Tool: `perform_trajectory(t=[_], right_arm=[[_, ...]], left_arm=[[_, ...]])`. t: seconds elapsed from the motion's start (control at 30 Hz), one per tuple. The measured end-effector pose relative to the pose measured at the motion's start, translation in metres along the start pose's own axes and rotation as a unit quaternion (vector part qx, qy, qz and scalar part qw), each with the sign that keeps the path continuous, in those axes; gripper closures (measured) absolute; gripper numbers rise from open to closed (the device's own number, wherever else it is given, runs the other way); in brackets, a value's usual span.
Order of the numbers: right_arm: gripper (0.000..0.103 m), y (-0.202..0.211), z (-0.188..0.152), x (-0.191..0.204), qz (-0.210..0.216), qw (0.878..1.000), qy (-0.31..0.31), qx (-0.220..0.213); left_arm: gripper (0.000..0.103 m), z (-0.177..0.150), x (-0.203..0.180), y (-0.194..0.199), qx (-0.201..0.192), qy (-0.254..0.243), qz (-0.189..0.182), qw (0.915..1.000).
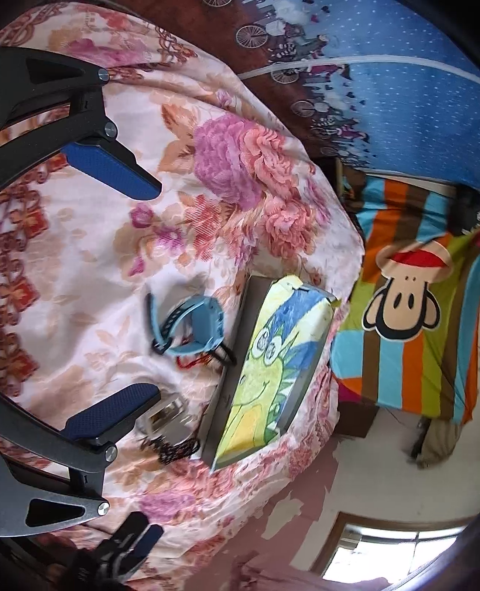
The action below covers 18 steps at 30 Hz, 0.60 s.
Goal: Organize jewelry
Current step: 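Grasp the light blue smartwatch with the left tool while the right tool grasps the silver claw clip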
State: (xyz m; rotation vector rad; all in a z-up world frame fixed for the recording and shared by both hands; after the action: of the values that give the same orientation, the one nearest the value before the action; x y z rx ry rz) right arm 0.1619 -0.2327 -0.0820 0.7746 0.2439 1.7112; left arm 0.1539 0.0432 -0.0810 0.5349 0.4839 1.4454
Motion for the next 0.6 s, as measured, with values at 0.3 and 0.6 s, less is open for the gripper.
perform_trajectory(t=[0.3,0.6], right_arm=[[0.001,-0.037,0.019,0.012,0.001,0.999,-0.011,0.041],[0.033,-0.074,0.007,0.031,0.023,0.996,-0.019,0.088]], left_arm=[[0.01,0.024,-0.005,-0.051,0.065,-0.019,-0.016,0.9976],[0.053,0.01,-0.007,-0.09,0.141,0.002,-0.051,0.9887]])
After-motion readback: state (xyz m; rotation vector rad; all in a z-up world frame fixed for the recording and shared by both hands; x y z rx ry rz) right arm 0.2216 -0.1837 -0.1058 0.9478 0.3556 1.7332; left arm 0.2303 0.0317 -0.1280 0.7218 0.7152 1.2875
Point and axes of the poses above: each gripper's, at about its wrist camera, not at the fingertips, and y roughly against the way its jaws point, x to its left, z to its top, the point moved 9 cm from there along -y, roughly the way its jaws point, and after that the axes turned 14 degrees about -y, right-handed, at the moved point
